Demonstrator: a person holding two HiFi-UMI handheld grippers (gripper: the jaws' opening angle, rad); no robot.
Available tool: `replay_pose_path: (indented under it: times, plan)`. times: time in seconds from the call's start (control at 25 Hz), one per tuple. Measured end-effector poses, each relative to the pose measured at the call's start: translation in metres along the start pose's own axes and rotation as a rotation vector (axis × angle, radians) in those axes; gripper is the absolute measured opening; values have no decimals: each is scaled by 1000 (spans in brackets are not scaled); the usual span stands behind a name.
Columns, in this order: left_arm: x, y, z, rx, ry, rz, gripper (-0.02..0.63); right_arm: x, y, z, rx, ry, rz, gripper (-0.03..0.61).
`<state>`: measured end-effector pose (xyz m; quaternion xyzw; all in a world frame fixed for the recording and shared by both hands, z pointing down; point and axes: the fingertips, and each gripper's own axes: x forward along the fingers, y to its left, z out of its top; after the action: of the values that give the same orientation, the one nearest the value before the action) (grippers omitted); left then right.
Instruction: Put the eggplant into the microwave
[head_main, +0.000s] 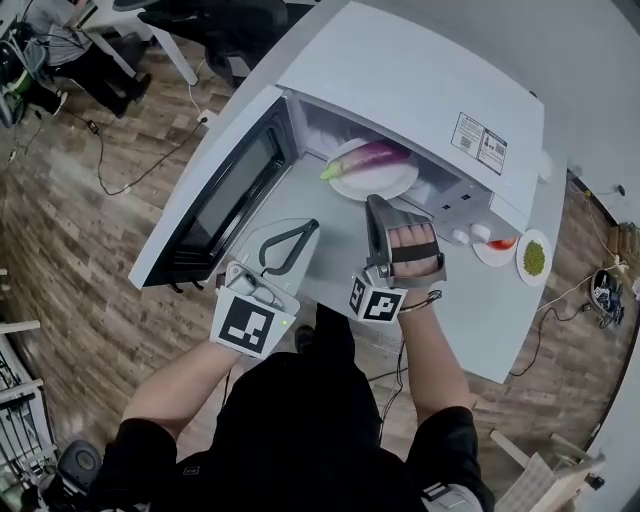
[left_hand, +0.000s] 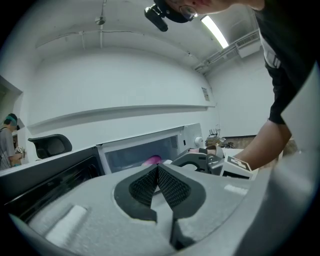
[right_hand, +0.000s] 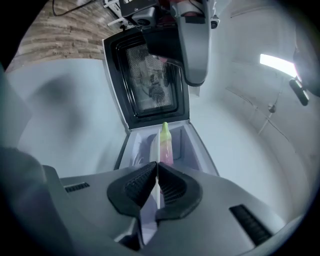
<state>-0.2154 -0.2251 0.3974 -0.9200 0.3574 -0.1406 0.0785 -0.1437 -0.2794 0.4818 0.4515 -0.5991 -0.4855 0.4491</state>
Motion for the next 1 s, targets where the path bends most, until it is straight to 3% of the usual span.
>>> replay_pose_path:
  times: [0.48,1.0]
  plan:
    - [44,8,-16,-30,41,-34,9,29,35,-21,25,39,67,25]
    - [58,17,-24,-70,83,-44,9,57,50,-16,96,63,178,29]
